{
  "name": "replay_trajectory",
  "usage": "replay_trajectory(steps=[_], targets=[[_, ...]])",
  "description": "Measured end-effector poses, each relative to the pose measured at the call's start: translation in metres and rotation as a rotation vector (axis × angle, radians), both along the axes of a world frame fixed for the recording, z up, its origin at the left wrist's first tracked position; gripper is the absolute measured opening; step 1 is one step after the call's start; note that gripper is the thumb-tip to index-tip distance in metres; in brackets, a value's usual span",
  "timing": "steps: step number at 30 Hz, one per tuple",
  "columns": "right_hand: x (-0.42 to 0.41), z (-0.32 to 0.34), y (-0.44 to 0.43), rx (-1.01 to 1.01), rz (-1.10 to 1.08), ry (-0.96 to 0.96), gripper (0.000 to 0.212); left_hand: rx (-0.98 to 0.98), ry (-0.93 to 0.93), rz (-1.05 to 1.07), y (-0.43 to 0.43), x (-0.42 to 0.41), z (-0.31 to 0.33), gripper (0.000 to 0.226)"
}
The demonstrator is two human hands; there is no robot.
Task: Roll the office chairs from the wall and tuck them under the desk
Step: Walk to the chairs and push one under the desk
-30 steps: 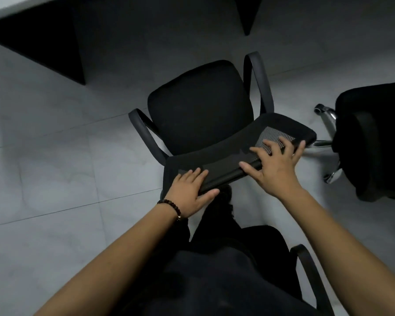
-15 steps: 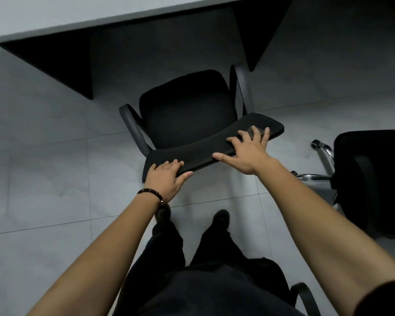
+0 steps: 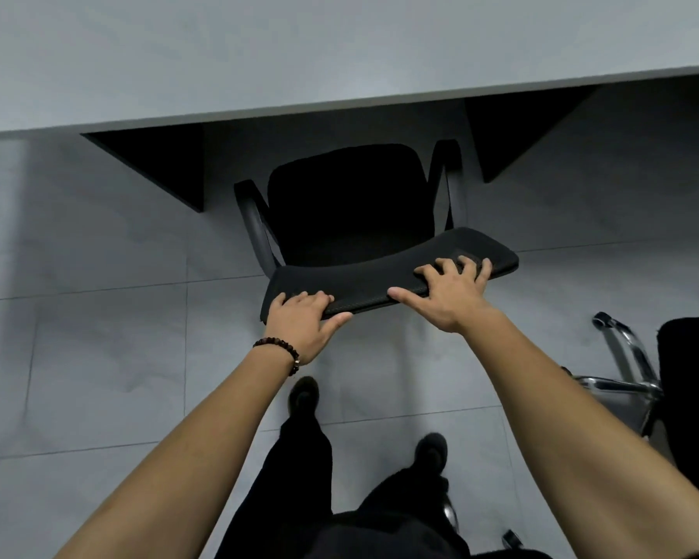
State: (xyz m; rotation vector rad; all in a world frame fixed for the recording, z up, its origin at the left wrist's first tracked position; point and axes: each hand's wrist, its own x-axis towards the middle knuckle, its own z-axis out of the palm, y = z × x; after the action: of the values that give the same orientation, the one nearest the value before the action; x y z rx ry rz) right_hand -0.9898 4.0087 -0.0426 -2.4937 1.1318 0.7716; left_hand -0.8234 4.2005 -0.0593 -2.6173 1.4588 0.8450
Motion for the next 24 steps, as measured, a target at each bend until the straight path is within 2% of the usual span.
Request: replay_trajectory(steps=[6,11,16,20,24], targets=[[0.100,-0.006,0.028,-0.009,-0.068,-0.047,0.097,-0.041,-0.071,0.016,0.016,0.108,-0.002,0.062],[0.161,-0.007,0.063,0.004,-0.051,-0.057,0.097,-0.028,-0.123,0.039,0.049,0.166,-0.003,0.063],[0.187,-0.011,0.102,0.075,0.046,-0.116,0.085,-0.044,-0.086,0.201,0.089,0.194,-0.007,0.064],[0.201,-0.013,0.115,0.137,0.108,-0.196,0.070,-0.025,-0.140,0.281,0.113,0.209,-0.008,0.065],[0.220,-0.004,0.111,0.080,0.192,-0.281,0.062,-0.040,-0.162,0.335,0.123,0.225,-0.002,0.064]])
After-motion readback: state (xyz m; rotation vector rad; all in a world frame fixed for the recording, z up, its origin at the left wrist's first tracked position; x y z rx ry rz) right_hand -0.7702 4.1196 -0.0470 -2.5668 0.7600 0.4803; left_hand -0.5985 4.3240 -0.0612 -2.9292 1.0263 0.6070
